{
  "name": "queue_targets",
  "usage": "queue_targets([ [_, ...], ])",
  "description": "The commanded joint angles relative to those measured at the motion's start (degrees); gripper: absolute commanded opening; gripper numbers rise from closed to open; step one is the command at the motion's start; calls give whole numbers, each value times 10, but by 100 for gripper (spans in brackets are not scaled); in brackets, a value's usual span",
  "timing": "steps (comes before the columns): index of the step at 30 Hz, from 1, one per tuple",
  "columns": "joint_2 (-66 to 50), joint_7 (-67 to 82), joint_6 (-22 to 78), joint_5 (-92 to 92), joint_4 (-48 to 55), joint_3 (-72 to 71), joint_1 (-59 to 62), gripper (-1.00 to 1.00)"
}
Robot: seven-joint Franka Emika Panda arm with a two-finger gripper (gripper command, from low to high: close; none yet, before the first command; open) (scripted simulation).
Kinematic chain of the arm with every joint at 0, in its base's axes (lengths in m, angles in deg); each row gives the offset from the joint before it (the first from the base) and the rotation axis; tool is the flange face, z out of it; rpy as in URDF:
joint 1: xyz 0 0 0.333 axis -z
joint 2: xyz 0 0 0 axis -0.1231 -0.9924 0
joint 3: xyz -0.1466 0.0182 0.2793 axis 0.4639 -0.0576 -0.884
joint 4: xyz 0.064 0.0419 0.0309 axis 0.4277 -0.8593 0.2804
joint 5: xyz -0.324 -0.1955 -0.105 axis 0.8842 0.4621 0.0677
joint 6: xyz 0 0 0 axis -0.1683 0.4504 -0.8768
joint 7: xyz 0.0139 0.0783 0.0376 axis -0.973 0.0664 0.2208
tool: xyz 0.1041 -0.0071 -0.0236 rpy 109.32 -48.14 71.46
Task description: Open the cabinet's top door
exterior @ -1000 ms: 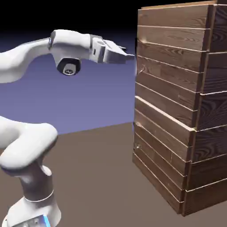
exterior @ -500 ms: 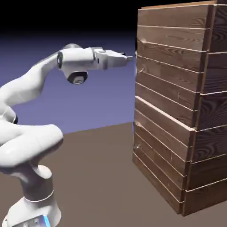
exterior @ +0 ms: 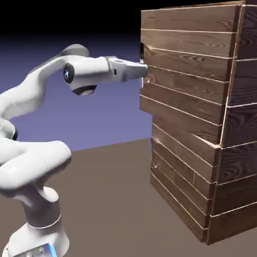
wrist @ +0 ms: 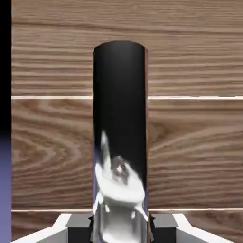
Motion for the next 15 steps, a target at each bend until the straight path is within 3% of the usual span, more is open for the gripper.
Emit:
queue_targets([
  [1,2,11,18,11,-16,21,-14,-100],
  [15,-1,108,221,214,-118,312,-96,-100],
])
